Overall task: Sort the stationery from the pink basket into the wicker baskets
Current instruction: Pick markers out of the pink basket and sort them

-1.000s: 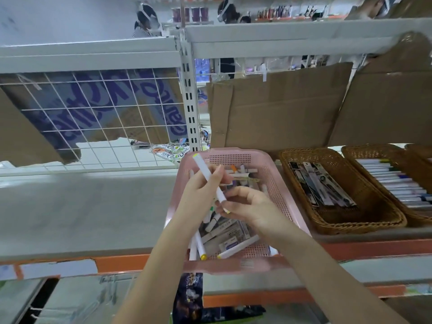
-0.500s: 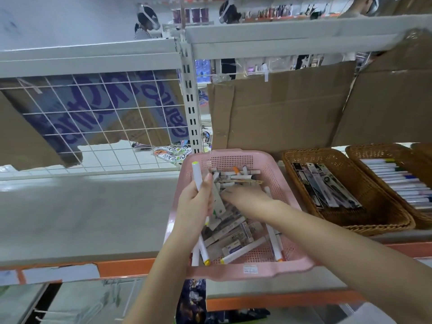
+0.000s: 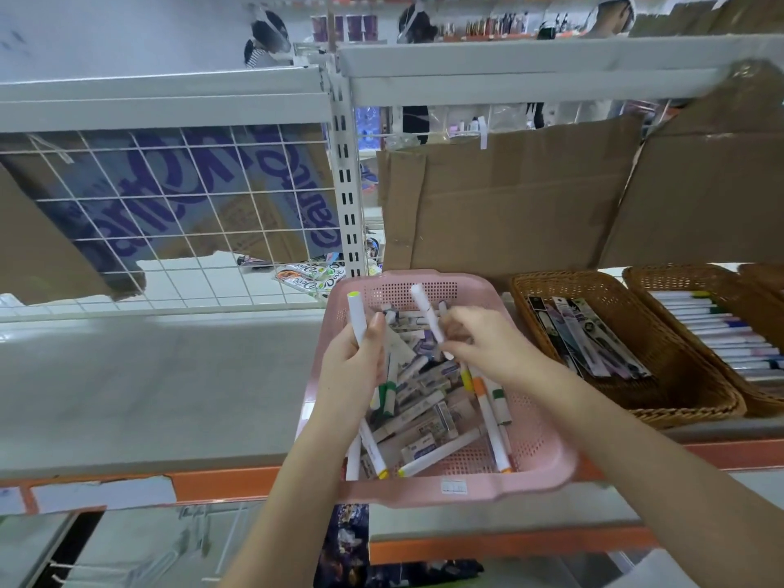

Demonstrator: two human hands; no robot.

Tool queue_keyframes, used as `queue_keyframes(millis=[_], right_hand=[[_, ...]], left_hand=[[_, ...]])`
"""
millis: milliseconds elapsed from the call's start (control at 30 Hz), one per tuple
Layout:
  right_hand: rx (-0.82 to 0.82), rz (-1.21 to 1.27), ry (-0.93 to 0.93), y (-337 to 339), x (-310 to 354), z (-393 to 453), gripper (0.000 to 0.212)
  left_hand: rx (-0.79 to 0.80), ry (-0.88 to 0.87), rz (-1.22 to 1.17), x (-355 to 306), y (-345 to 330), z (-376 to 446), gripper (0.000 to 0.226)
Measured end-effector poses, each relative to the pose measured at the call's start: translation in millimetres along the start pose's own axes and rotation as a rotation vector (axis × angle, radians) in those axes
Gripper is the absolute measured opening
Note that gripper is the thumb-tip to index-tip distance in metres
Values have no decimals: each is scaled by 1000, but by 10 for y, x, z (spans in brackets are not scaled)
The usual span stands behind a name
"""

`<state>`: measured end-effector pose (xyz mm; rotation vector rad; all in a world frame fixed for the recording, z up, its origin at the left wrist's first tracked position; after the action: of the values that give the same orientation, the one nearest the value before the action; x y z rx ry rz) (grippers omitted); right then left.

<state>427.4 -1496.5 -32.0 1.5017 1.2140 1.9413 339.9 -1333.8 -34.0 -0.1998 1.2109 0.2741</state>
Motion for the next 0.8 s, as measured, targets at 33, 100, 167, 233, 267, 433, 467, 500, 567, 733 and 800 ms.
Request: queue_keyframes(millis=[33,100,167,233,267,433,467,500,567,733,800], right_hand=[[5,160,-26,34,35,-79,21],[50,380,-17,7,175,-246,16],[97,472,12,-103,332,-393,16],[109,502,14,-214,458,-509,14],[107,516,13,-264,500,-546,13],[20,411,19,-404,605,-628,5],[20,387,32,-424,625,-639,5],[28,367,50,-449,643,-648,5],[42,356,70,-493,656,-655,6],[143,116,72,-402,473,-504,14],[168,-55,65,-305,318,-361,18]], left_hand=[[3,-7,13,0,1,-2,42],[12,-24,16,-2,2,-13,43],[19,-24,28,-5,-3,-17,46],[29,-15,51,1,-11,-14,50],[30,-6,50,1,-17,-11,51],[6,-13,1,-21,-29,-26,47],[-11,-29,25,-29,-33,-38,42],[-32,-45,43,-37,-42,-42,39],[-78,-73,59,-35,-54,-37,41],[-213,-112,131,-3,20,-5,48],[-216,-103,140,-5,38,-8,49]])
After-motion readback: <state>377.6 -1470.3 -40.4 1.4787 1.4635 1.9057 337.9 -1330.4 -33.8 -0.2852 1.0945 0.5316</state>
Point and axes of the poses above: each hand's wrist, its own z-axis towards the middle knuckle, its own y-axis out of the back of the hand, x = y × z, the point moved 2 cm from there along z, towards the middle knuckle, and after that the axes turned 11 degrees about -y, right-handed, at the moved point
